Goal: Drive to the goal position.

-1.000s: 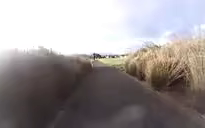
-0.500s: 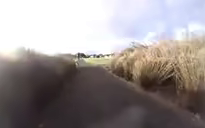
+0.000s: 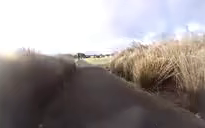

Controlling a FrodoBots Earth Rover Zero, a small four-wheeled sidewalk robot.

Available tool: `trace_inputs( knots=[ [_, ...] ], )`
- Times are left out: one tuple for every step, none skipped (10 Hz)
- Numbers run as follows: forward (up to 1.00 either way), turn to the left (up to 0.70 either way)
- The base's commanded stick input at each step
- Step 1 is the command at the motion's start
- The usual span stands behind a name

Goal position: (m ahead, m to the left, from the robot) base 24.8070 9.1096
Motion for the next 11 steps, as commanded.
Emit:
trace_inputs(
  knots=[
    [0.70, 0.00],
    [0.70, 0.00],
    [0.70, 0.00],
    [0.70, 0.00],
    [0.70, 0.00],
    [0.70, 0.00],
    [0.70, 0.00],
    [0.70, 0.00],
    [0.70, 0.00],
    [0.70, 0.00],
    [0.70, 0.00]
  ],
)
